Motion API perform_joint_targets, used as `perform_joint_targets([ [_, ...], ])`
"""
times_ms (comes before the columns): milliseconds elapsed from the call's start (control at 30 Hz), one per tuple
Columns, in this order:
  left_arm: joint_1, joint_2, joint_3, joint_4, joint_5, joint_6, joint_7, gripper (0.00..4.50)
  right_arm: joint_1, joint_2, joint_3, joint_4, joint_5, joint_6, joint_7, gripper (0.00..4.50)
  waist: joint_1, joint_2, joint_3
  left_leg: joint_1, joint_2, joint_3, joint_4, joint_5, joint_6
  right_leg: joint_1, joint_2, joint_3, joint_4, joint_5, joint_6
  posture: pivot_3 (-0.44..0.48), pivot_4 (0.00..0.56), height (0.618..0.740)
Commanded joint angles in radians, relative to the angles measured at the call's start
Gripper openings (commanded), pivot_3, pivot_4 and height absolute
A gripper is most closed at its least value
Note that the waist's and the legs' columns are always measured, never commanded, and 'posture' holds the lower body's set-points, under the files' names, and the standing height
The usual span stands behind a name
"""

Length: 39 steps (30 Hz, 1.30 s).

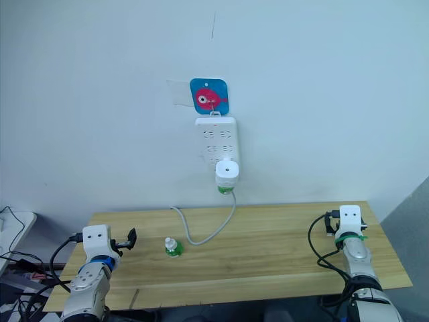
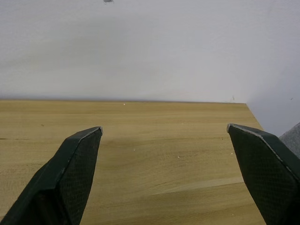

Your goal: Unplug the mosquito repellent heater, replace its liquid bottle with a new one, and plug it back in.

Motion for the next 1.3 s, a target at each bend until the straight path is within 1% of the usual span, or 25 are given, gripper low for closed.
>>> perform_joint_targets([
  [33, -0.014, 0.025, 0.016, -0.007, 0.008, -0.013, 0.007, 4.50, -0.016, -0.004, -0.015, -0.024, 0.012, -0.017, -0.007, 4.47, 0.000, 0.000, 0.000, 0.000, 0.000, 0.000, 0.000, 0.000, 0.000, 0.000, 0.000, 0.000, 0.000, 0.000, 0.000, 0.017, 0.065, 0.740],
  [233, -0.023, 0.028, 0.017, 0.005, 0.006, -0.023, 0.013, 4.50, -0.007, -0.008, -0.011, -0.037, 0.009, -0.021, -0.003, 4.47, 0.000, 0.000, 0.000, 0.000, 0.000, 0.000, 0.000, 0.000, 0.000, 0.000, 0.000, 0.000, 0.000, 0.000, 0.000, 0.011, 0.066, 0.740],
  [467, -0.005, 0.028, 0.022, -0.008, -0.010, -0.021, -0.009, 4.50, -0.006, -0.019, -0.018, -0.045, 0.016, -0.022, 0.008, 4.47, -0.001, 0.000, 0.002, 0.000, 0.000, 0.000, 0.000, 0.000, 0.000, 0.000, 0.000, 0.000, 0.000, 0.000, 0.000, 0.003, 0.074, 0.740],
  [700, 0.018, 0.030, 0.033, -0.056, -0.056, -0.011, -0.065, 4.50, 0.010, -0.020, -0.019, -0.081, 0.035, -0.012, 0.064, 4.47, -0.001, -0.001, 0.014, 0.000, 0.000, 0.000, 0.000, 0.000, 0.000, 0.000, 0.000, 0.000, 0.000, 0.000, 0.000, 0.002, 0.088, 0.740],
  [800, 0.048, 0.040, 0.042, -0.115, -0.084, -0.003, -0.112, 4.50, 0.039, -0.017, -0.015, -0.146, 0.037, 0.007, 0.084, 4.47, -0.001, -0.001, 0.018, 0.000, 0.001, 0.000, 0.000, 0.000, 0.000, 0.000, 0.000, 0.000, 0.000, 0.000, 0.000, 0.007, 0.094, 0.740],
  [833, 0.063, 0.042, 0.048, -0.146, -0.101, -0.002, -0.135, 4.32, 0.055, -0.016, -0.012, -0.180, 0.041, 0.016, 0.099, 4.49, -0.001, -0.001, 0.020, 0.000, 0.001, 0.000, 0.000, 0.000, 0.000, 0.000, 0.000, 0.000, 0.000, 0.000, 0.000, 0.006, 0.095, 0.740],
  [900, 0.110, 0.057, 0.062, -0.237, -0.140, 0.028, -0.182, 3.91, 0.113, -0.012, 0.002, -0.314, 0.060, 0.061, 0.161, 4.50, -0.001, -0.001, 0.023, -0.001, 0.001, 0.000, 0.000, 0.000, 0.000, -0.001, 0.000, 0.000, 0.000, 0.000, 0.000, -0.002, 0.102, 0.740],
  [1033, 0.218, 0.132, 0.060, -0.465, -0.233, 0.140, -0.335, 2.69, 0.248, -0.032, 0.047, -0.717, 0.144, 0.226, 0.314, 4.50, -0.003, 0.001, 0.039, -0.001, 0.007, -0.001, 0.000, 0.000, 0.000, -0.001, -0.001, 0.000, 0.001, 0.000, 0.000, -0.013, 0.116, 0.740],
  [1100, 0.248, 0.178, 0.057, -0.562, -0.277, 0.195, -0.398, 2.69, 0.292, -0.042, 0.061, -0.890, 0.210, 0.332, 0.374, 4.50, -0.002, 0.002, 0.048, -0.001, 0.009, 0.000, 0.000, 0.000, 0.000, -0.001, 0.000, -0.001, 0.001, 0.000, 0.000, -0.020, 0.123, 0.740],
  [1167, 0.245, 0.227, 0.046, -0.630, -0.314, 0.246, -0.459, 2.69, 0.323, -0.066, 0.093, -1.058, 0.277, 0.440, 0.448, 4.50, -0.001, 0.003, 0.057, -0.001, 0.009, 0.001, 0.000, 0.000, -0.001, -0.001, 0.000, -0.001, 0.001, 0.000, 0.000, -0.025, 0.126, 0.740],
  [1267, 0.168, 0.309, 0.006, -0.713, -0.362, 0.338, -0.554, 2.69, 0.325, -0.099, 0.140, -1.288, 0.398, 0.614, 0.522, 4.50, 0.005, 0.002, 0.067, -0.001, 0.009, -0.001, 0.000, 0.000, -0.001, -0.001, 0.001, -0.003, 0.001, -0.001, 0.000, -0.035, 0.132, 0.740],
  [1300, 0.138, 0.329, -0.007, -0.723, -0.371, 0.361, -0.578, 2.69, 0.319, -0.104, 0.149, -1.340, 0.430, 0.662, 0.532, 4.50, 0.007, 0.001, 0.070, -0.001, 0.009, -0.001, 0.000, 0.000, -0.001, -0.001, 0.002, -0.004, 0.001, -0.001, 0.000, -0.042, 0.134, 0.740],
])
